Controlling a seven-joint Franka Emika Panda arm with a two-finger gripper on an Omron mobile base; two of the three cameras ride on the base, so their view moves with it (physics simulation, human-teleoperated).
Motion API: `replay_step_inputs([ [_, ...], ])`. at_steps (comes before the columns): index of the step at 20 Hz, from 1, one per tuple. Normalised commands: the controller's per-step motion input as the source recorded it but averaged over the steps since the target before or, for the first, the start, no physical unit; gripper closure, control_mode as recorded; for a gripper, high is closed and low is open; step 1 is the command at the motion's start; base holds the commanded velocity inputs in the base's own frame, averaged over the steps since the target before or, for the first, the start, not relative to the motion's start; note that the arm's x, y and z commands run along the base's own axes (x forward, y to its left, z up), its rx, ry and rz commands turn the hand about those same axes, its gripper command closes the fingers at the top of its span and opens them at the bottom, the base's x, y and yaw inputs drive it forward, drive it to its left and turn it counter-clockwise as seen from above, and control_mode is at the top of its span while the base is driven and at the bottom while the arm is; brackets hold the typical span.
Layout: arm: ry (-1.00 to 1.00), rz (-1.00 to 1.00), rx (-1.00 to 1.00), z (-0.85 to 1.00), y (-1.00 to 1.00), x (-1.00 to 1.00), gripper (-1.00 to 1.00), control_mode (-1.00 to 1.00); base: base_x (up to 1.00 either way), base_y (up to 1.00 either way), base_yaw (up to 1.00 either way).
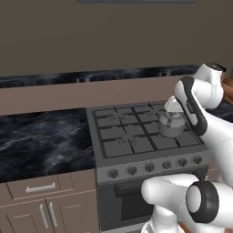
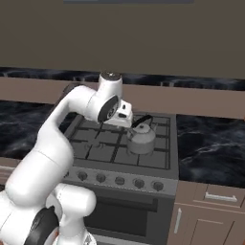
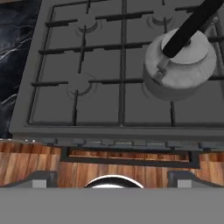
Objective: Turn on the front right burner of the stove.
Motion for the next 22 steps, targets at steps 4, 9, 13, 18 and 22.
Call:
replay_step_inputs([
  [4,-0.18,0.00,0.17,-0.64,-1.00,-0.08,-1.00,-1.00,0.00,0.00,0.00],
  [9,-0.25,0.01,0.16,-0.81,-1.00,-0.03,-1.00,-1.00,0.00,0.00,0.00],
  [13,-0.25,0.00,0.01,-0.77,-1.00,0.00,-1.00,-1.00,0.00,0.00,0.00],
  [18,-0.28,0.02,-0.08,-0.82,-0.94,-0.03,-1.00,-1.00,0.00,0.00,0.00],
  [22,-0.31,0.04,-0.04,-0.66,-0.33,-0.32,-1.00,-1.00,0.00,0.00,0.00],
])
